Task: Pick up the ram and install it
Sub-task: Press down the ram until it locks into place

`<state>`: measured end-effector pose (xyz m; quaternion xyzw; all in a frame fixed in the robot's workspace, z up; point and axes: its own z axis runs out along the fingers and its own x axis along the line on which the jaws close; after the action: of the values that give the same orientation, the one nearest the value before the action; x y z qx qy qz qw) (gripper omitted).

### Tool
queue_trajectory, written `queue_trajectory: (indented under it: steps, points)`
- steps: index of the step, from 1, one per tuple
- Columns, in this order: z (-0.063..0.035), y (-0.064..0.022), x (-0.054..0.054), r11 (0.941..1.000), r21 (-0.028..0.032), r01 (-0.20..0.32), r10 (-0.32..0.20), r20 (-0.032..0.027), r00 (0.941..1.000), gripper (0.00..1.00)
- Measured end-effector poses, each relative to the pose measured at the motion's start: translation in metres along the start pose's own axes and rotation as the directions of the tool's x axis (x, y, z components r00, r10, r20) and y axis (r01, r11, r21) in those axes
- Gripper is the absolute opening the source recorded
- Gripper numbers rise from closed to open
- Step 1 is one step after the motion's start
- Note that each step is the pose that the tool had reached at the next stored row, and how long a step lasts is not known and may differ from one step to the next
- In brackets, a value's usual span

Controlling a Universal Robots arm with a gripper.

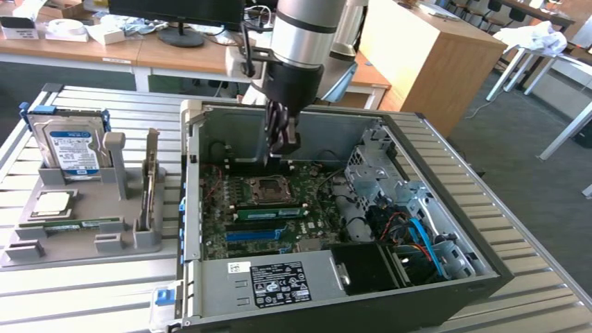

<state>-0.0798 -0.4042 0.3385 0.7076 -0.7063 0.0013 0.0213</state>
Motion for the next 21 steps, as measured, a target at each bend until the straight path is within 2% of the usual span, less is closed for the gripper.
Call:
queue_trajectory:
  steps: [3,10,15,21]
  points:
    - [-0.0031,0.0001,0.000,1.0000,0.0005,0.000,0.000,0.0000,1.0000,0.10]
    - [-0.0034,-0.0020,0.000,1.0000,0.0007,0.000,0.000,-0.0003,1.0000,0.10]
    - [-0.0036,-0.0151,0.000,1.0000,0.0008,0.000,0.000,0.0035,1.0000,0.10]
    - [-0.0040,-0.0317,0.000,1.0000,0.0009,0.000,0.000,0.0112,0.9999,0.10]
